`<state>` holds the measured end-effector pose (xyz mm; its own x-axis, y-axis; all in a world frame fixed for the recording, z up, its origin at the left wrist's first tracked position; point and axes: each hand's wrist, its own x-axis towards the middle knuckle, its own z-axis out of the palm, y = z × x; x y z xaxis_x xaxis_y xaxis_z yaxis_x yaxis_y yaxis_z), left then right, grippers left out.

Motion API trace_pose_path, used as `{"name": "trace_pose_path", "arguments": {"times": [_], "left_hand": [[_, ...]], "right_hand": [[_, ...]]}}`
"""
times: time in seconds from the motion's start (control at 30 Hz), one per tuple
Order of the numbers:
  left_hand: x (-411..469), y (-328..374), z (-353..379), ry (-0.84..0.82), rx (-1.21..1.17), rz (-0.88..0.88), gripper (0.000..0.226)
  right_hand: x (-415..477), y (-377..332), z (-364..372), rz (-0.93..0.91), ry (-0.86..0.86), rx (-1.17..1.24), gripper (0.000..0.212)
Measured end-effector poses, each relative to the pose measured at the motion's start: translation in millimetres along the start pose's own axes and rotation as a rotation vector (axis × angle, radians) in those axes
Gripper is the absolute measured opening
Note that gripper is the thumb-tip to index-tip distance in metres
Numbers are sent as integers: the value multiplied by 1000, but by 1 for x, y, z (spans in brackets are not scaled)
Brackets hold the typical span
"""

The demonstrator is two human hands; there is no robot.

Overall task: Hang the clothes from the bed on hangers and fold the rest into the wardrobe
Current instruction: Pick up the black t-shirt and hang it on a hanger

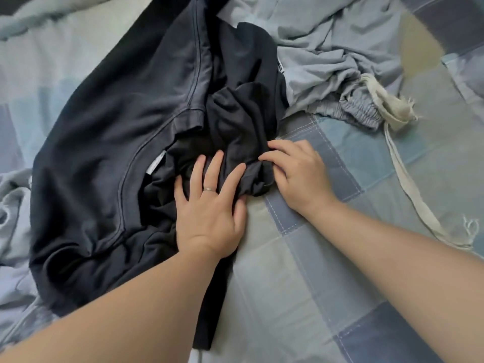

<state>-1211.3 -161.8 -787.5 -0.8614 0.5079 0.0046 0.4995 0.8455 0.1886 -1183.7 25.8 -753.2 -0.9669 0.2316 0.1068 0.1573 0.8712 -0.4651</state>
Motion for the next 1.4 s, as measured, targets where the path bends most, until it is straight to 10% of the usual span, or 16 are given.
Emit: {"name": "trace_pose_path", "arguments": {"times": [0.47,0.73,1.4], "left_hand": [[-8,1,-6,89,-53,62,39],[-198,49,-51,3,-223,33,14],[-526,231,-508,-113,-782,-318,19]], "right_hand": [[-73,-12,-20,140,-60,78,20],[-252,-43,-91,47,-312,65,17],[-505,-299,-529,116,-322,538,13]]}}
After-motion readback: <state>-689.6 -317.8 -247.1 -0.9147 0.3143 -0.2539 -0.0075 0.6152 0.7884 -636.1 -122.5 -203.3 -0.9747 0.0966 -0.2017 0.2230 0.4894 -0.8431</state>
